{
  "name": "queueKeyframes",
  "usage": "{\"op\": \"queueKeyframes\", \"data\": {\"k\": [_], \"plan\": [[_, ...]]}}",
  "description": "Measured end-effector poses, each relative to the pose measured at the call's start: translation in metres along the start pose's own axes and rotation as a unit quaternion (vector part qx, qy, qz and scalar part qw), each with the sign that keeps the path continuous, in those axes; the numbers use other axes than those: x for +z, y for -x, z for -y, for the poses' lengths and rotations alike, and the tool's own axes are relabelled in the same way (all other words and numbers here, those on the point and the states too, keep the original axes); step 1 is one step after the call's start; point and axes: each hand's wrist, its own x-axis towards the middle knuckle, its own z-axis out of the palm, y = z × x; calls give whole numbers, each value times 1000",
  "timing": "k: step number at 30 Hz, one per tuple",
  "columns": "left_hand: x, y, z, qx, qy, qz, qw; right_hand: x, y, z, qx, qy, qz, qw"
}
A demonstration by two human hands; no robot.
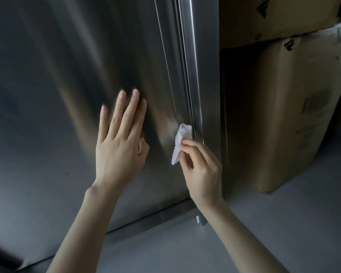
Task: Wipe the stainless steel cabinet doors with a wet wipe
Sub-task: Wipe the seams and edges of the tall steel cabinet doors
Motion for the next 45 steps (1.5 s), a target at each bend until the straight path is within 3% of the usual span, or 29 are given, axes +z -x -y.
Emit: {"op": "queueKeyframes", "data": {"k": [8, 19, 25, 33, 40, 45], "plan": [[-2, 1, -6, -12, 9, 10, 1000, 36, 16, 13, 126, 6, -84, 988], [3, 1, -11, -28, 8, -2, 1000, 45, 19, 14, 154, -27, -123, 980], [8, 5, -14, -32, 7, -4, 999, 39, 55, -1, 155, -4, -90, 984], [26, 36, -33, -2, 19, 8, 1000, 46, 37, 0, 135, -33, -94, 986], [34, 45, -39, -6, 11, 23, 1000, 30, 114, -17, 186, -15, 5, 982], [36, 46, -37, -4, 10, 18, 1000, 39, 81, -10, 177, -43, -41, 983]]}}
